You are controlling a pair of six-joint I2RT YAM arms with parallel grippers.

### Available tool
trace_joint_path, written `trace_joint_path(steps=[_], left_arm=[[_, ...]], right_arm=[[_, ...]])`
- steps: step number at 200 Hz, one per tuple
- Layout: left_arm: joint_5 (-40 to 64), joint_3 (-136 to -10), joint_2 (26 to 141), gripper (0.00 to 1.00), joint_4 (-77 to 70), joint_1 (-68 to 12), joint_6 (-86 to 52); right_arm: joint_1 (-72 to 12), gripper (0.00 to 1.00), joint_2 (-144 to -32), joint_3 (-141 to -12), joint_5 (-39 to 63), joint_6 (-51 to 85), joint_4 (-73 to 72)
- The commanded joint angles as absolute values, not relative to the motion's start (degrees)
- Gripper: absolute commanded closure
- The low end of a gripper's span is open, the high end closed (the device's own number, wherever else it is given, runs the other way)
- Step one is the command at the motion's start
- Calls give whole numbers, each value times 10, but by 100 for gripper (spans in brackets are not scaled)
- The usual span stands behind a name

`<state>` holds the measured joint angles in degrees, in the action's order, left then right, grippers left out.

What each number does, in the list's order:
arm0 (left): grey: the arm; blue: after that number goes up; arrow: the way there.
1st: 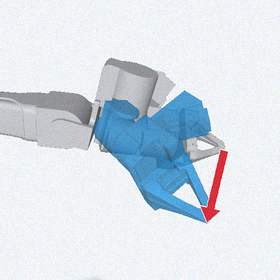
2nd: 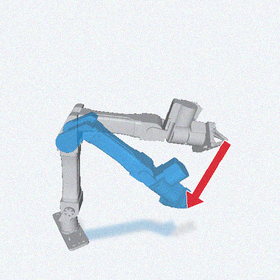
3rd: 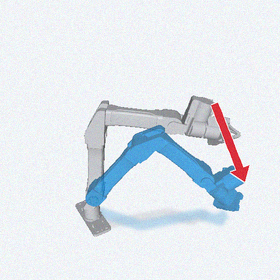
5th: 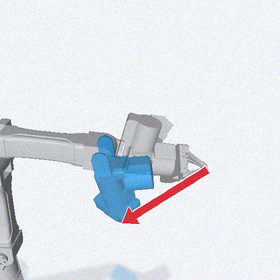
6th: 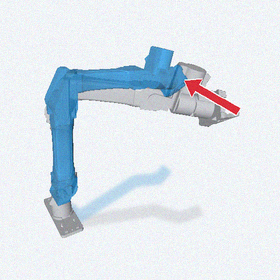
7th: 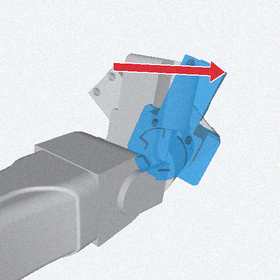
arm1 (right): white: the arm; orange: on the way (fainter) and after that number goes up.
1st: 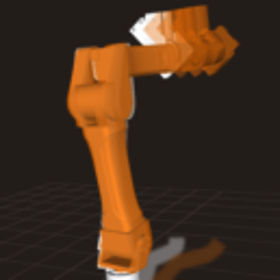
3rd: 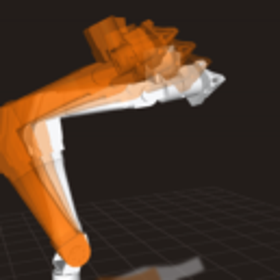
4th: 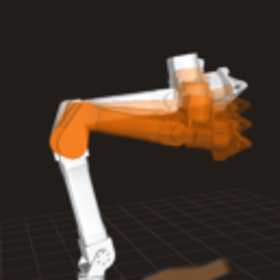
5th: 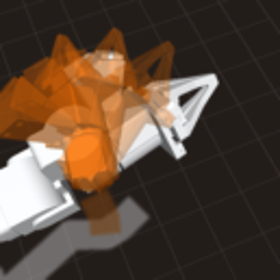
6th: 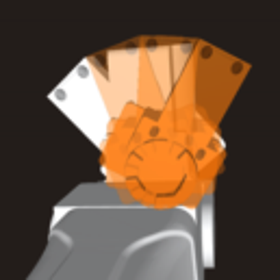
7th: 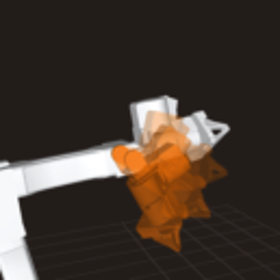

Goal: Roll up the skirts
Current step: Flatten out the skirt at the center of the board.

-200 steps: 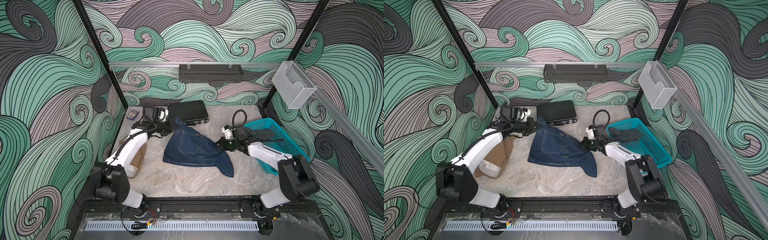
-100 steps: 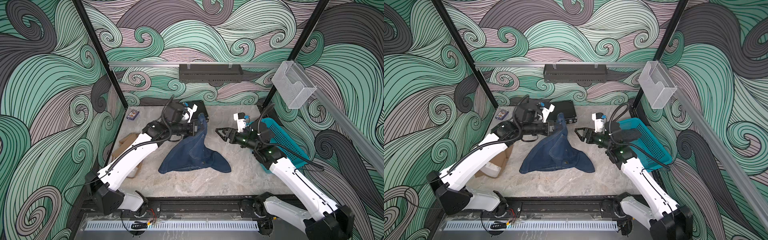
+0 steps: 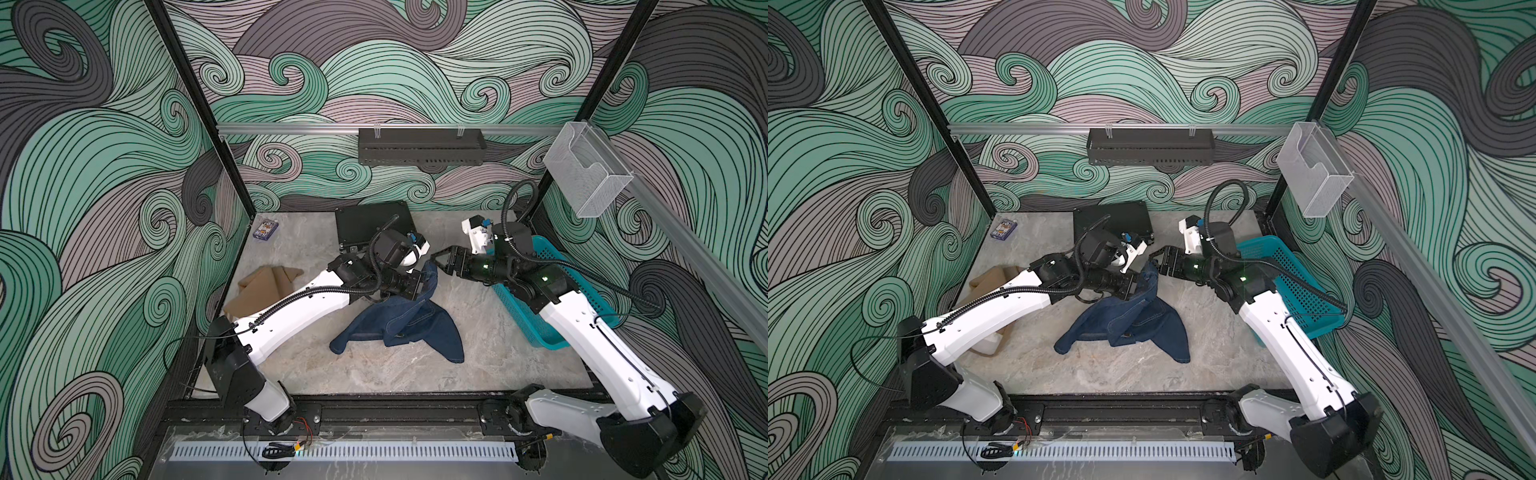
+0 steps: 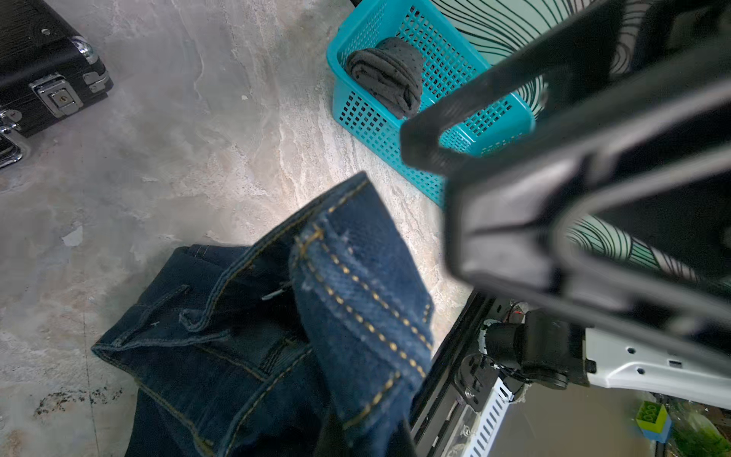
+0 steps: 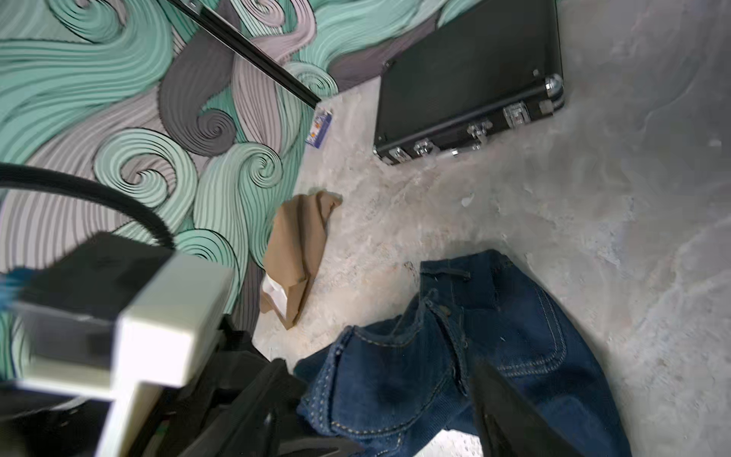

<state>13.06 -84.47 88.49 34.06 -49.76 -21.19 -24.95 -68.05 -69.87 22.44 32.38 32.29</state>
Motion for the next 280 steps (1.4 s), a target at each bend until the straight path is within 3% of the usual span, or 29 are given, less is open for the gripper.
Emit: trace_joint_path(steps=[1,32,54,70,79,86,94,124,166,186,209,242,280], left_arm=[[107,-863,899,100,317,-514,-208],[104,-858,901,100,301,-526,-210],[100,-864,904,100,315,-527,-204],[84,-866,894,81,333,-526,-202],[75,-865,881,67,347,-525,-196],[60,-861,868,52,362,-525,-200],[38,-851,848,42,379,-525,-207],[-46,-763,742,22,443,-505,-313],[75,-544,612,21,482,-385,-590],[183,-408,549,22,377,-357,-720],[219,-275,497,26,220,-358,-858],[197,-191,474,31,129,-357,-943],[244,-165,534,37,64,-358,-973]], right_arm=[[-264,27,-699,-723,224,290,396],[-273,33,-715,-727,229,275,402],[-273,63,-721,-721,271,283,374],[-267,86,-719,-722,260,286,373],[-261,93,-713,-718,252,294,365],[-256,95,-706,-712,246,302,355],[-249,99,-696,-704,238,316,339],[-230,100,-684,-696,219,336,327],[-211,100,-686,-679,193,358,312],[-210,100,-680,-666,180,371,299],[-209,100,-680,-659,177,374,297],[-209,100,-678,-652,180,370,295],[-209,100,-674,-648,181,363,295]])
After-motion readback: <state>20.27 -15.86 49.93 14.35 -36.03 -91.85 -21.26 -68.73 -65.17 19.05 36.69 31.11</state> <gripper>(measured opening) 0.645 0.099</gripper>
